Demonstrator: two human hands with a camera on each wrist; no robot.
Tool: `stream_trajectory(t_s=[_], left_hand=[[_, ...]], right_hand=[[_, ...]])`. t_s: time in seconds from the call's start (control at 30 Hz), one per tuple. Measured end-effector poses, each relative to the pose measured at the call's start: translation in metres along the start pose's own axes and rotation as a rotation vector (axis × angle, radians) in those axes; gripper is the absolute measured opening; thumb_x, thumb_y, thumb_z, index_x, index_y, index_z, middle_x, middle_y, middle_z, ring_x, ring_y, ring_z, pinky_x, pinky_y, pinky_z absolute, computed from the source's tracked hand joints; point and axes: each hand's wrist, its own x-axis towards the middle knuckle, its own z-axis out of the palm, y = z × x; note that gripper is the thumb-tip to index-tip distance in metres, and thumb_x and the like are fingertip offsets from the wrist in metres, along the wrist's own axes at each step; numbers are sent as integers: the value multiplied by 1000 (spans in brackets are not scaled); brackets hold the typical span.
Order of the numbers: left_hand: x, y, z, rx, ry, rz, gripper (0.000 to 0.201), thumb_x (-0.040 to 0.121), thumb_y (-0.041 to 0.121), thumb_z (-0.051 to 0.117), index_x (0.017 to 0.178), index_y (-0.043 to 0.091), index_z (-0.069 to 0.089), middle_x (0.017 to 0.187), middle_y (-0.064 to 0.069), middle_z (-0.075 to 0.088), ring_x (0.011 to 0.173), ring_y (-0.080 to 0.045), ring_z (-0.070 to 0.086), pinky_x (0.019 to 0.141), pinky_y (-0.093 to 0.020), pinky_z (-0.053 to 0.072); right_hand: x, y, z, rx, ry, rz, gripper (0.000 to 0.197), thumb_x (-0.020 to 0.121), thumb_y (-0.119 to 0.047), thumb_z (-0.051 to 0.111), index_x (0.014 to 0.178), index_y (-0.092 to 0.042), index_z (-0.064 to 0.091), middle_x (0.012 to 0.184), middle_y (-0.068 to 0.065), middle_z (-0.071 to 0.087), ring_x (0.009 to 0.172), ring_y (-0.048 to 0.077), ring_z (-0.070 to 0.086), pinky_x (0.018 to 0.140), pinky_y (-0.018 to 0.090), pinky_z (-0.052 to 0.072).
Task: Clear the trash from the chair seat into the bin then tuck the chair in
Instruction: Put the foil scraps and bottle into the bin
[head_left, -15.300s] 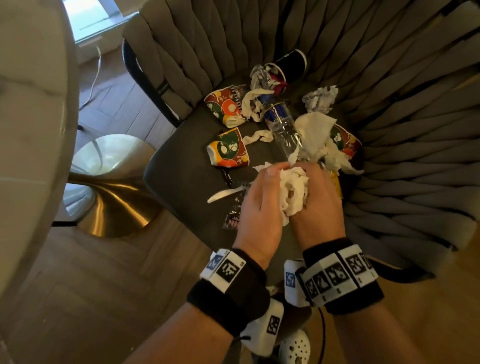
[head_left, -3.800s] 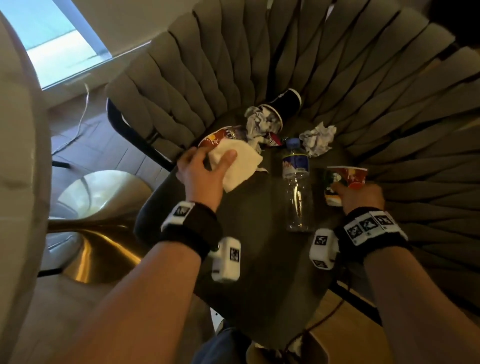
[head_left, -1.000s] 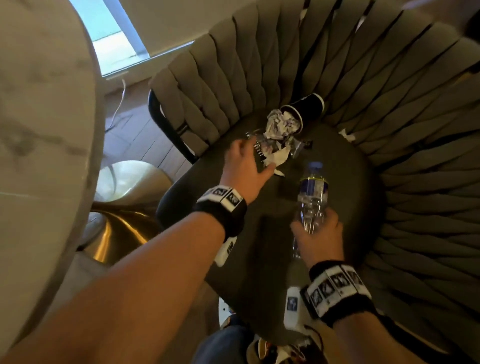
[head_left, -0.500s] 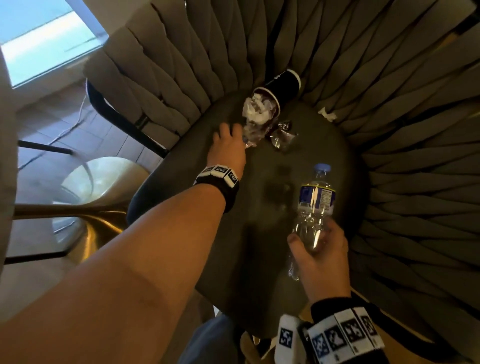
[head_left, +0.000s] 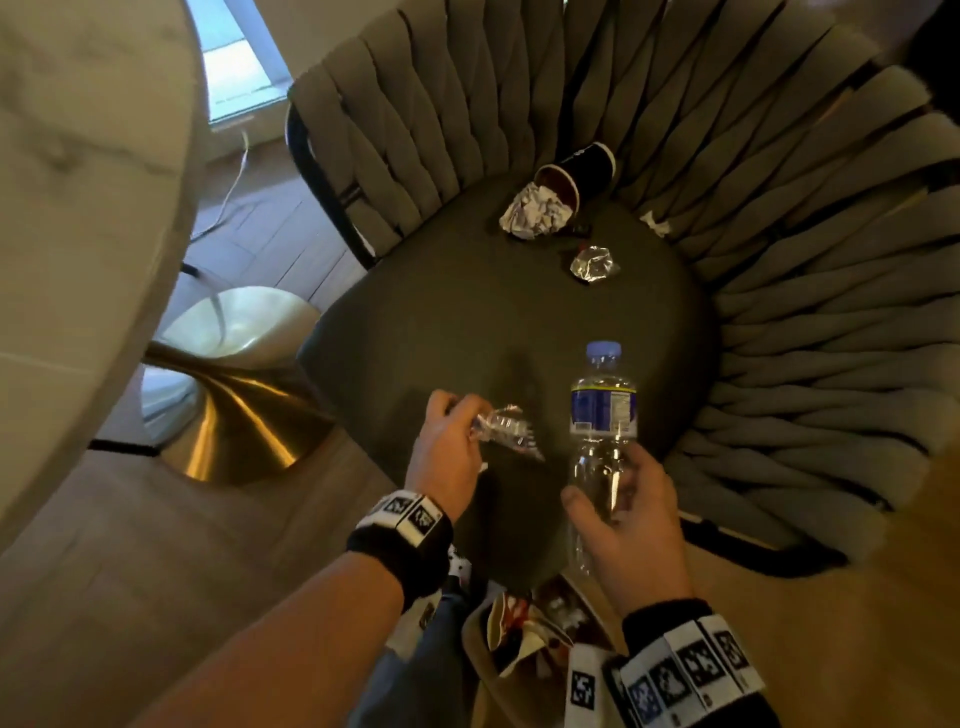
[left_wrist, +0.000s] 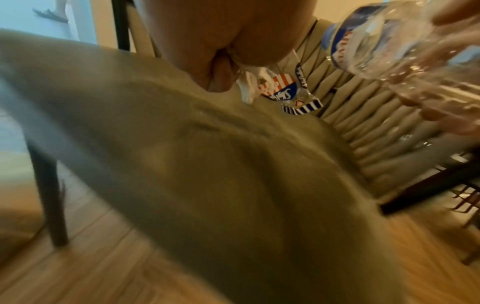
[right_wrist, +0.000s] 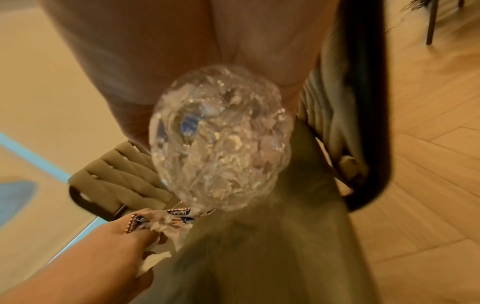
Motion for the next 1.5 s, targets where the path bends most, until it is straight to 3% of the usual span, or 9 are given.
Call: stream_trajectory(t_s=[0.13, 0.27, 0.37, 0.67, 0.77, 1.0, 1.23, 1.4, 1.5], left_hand=[[-108, 1, 23, 41, -87, -49, 28, 96, 11, 58, 124, 13, 59, 128, 1, 45, 91, -2, 51, 76, -6, 40], [-203, 1, 54, -20, -216, -167, 28, 99, 20, 53, 127, 17, 53, 137, 1, 44, 108, -13, 58, 99, -28, 51], [-246, -12, 88, 25, -305, -273, 27, 102, 25, 49, 128, 19, 51, 138, 0, 43, 100, -10, 62, 91, -20, 50], [-251, -89, 221, 157, -571, -508, 62, 97, 32, 58, 149, 12, 30, 147, -16, 28, 130, -34, 47, 107, -39, 43], [-239, -100, 248, 17, -618, -572, 100, 87, 50, 66, 159, 31, -1, 159, -18, 14, 139, -44, 34, 114, -52, 35], [-233, -97, 228, -84, -596, -574, 111, 77, 68, 65, 157, 38, -5, 167, -8, 4, 150, -36, 19, 119, -52, 29], [-222, -46, 123, -237, -414, -454, 38, 97, 46, 56, 131, 32, 57, 116, 12, 66, 99, -1, 64, 95, -29, 54], [-168, -3, 51, -254, -294, -293, 15, 97, 38, 59, 110, 36, 67, 98, 19, 71, 91, 9, 65, 87, -17, 53], [-115, 19, 14, -254, -257, -216, 11, 98, 37, 59, 104, 39, 67, 96, 17, 71, 90, 8, 65, 81, -14, 52]], right_hand=[[-70, 50, -15, -72, -169, 52, 79, 76, -35, 75, 138, -43, 26, 130, -10, 43, 108, 8, 52, 87, 33, 50], [-139, 131, -31, -268, -298, 90, 82, 67, -52, 74, 135, -47, 29, 125, -13, 44, 111, 8, 52, 95, 39, 49], [-169, 188, -37, -421, -363, 154, 89, 67, -52, 75, 142, -36, 29, 129, -6, 43, 115, 12, 49, 96, 37, 47], [-98, 299, 17, -455, -397, 408, 54, 77, -57, 64, 120, -28, 50, 111, 1, 62, 94, 20, 60, 85, 38, 49], [-67, 308, 37, -417, -302, 455, 77, 80, -67, 55, 138, -16, 43, 138, 13, 52, 119, 32, 53, 102, 40, 40], [-74, 284, 20, -142, -158, 492, 73, 86, -65, 46, 138, -14, 47, 141, 10, 51, 127, 29, 47, 100, 36, 34], [-73, 212, -9, -43, -138, 489, 35, 83, -59, 55, 95, -27, 59, 114, 6, 62, 105, 28, 59, 101, 48, 43], [-25, 78, -13, -47, -123, 177, 16, 90, -43, 58, 89, -29, 63, 87, -7, 65, 83, 10, 60, 77, 29, 48], [39, -4, -10, 16, 13, -37, 13, 88, -36, 63, 96, -27, 67, 91, -6, 69, 90, 14, 65, 84, 32, 51]])
